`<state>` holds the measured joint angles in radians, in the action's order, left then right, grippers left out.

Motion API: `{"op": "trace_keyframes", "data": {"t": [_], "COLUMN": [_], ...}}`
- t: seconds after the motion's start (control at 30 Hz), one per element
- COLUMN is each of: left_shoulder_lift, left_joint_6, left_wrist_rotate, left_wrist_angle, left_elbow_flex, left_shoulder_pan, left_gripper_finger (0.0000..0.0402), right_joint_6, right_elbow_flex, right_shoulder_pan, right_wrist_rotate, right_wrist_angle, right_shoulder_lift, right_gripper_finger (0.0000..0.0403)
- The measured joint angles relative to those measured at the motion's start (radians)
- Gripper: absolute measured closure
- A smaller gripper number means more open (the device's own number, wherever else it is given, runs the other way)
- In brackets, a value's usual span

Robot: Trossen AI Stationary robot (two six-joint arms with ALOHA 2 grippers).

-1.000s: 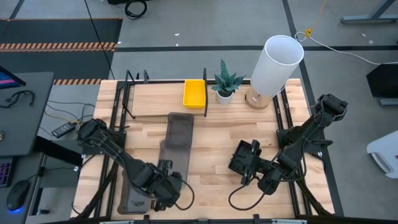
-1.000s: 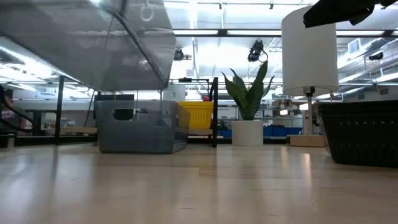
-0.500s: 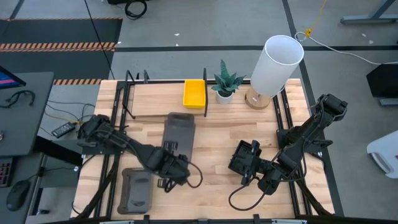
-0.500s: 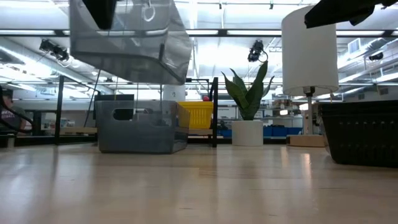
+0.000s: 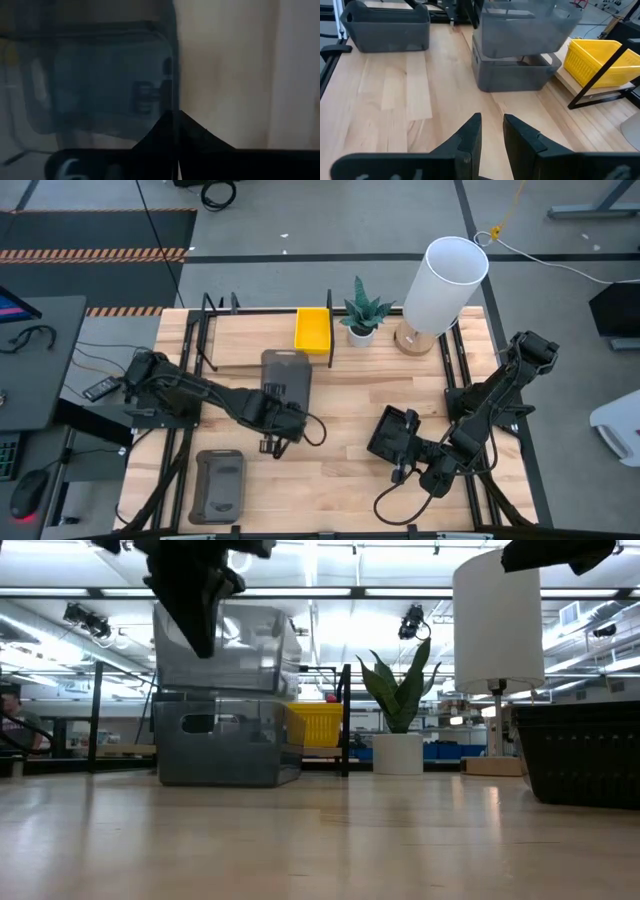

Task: Stack baskets on shelf by color
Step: Stack the bottom right gray bin on top of the top gray bin, then stack the bottom gray bin on top of the top gray bin

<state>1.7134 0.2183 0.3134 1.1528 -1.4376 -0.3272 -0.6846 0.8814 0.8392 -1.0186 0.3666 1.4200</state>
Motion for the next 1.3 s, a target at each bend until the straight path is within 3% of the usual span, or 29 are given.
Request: {"op": "trace_keyframes", "data": {"t": [0.47,0.9,1.0,1.13,1.3], "left_shoulder_lift": [-0.021,-0.021,-0.021,-0.021,-0.021], "left_joint_6": [-0.02,0.038,0.097,0.257,0.524], "left_wrist_rotate": [-0.049,-0.053,-0.168,-0.369,-0.43], "left_wrist_angle": [-0.205,-0.123,-0.127,-0.136,-0.128], "left_elbow_flex": [0.171,0.047,-0.005,-0.011,-0.011], "left_shoulder_pan": [0.019,0.008,-0.03,-0.137,-0.315], "left_gripper_finger": [0.0384,0.0209,0.0192,0.0198,0.0221], "right_joint_6": [0.005,0.007,0.007,0.007,0.007], "right_elbow_flex": [0.0,0.0,0.0,0.0,0.0], "right_shoulder_pan": [-0.001,-0.001,-0.001,-0.001,-0.001], "right_wrist_rotate": [-0.001,-0.001,-0.001,-0.001,-0.001], "right_wrist_angle": [-0.007,-0.007,-0.007,-0.007,-0.007], "right_shoulder_lift": [0.0,0.0,0.0,0.0,0.0], "right_gripper_finger": [0.0318,0.0318,0.0318,0.0318,0.0318]}}
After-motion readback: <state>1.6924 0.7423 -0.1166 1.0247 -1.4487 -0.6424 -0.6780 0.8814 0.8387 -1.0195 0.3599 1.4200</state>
